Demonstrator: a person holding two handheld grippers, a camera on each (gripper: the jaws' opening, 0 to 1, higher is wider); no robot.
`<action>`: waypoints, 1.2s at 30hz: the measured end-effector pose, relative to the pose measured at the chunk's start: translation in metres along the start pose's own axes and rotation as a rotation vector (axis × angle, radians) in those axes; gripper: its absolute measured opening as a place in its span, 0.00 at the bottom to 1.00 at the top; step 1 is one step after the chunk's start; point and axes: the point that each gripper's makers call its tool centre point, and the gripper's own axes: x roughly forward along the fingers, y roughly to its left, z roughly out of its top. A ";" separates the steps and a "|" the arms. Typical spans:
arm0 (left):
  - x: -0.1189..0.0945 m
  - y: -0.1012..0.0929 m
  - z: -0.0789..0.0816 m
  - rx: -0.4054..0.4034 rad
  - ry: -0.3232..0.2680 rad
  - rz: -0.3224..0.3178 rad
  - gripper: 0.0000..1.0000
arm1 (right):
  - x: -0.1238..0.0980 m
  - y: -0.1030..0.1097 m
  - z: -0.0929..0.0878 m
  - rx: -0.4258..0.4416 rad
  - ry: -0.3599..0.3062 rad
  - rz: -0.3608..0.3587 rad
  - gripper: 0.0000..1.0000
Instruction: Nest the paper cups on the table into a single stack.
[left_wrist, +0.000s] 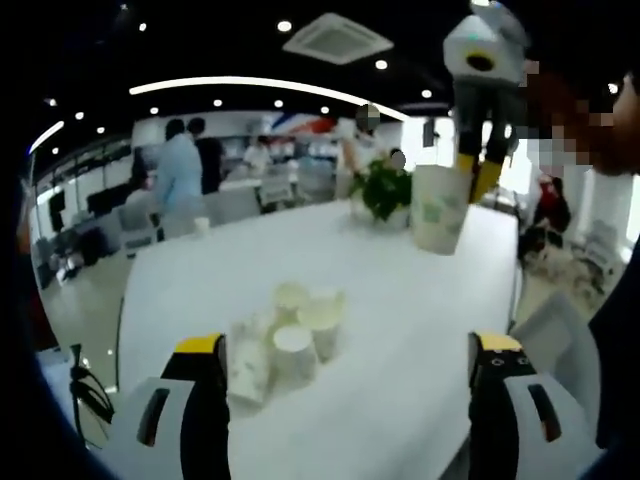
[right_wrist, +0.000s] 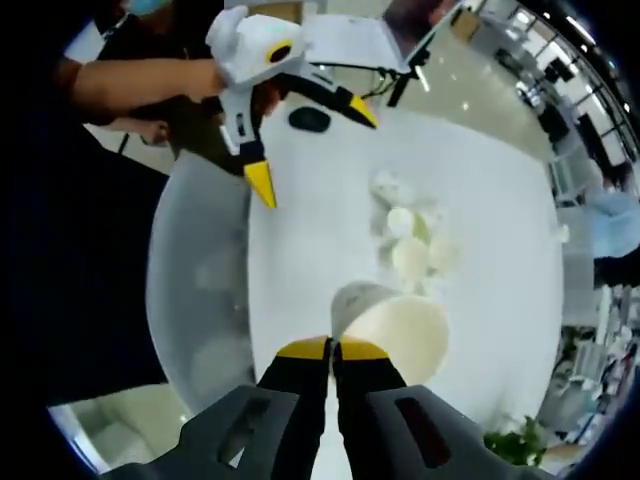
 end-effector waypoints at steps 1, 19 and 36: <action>0.000 0.000 -0.001 0.002 0.004 -0.001 0.98 | 0.001 -0.001 -0.001 0.005 0.007 -0.002 0.00; -0.002 -0.006 -0.026 -0.022 0.072 -0.006 0.98 | 0.037 -0.002 -0.006 0.043 0.035 0.004 0.00; -0.003 -0.003 -0.026 -0.020 0.084 0.000 0.98 | 0.069 -0.003 -0.014 0.062 0.060 -0.017 0.00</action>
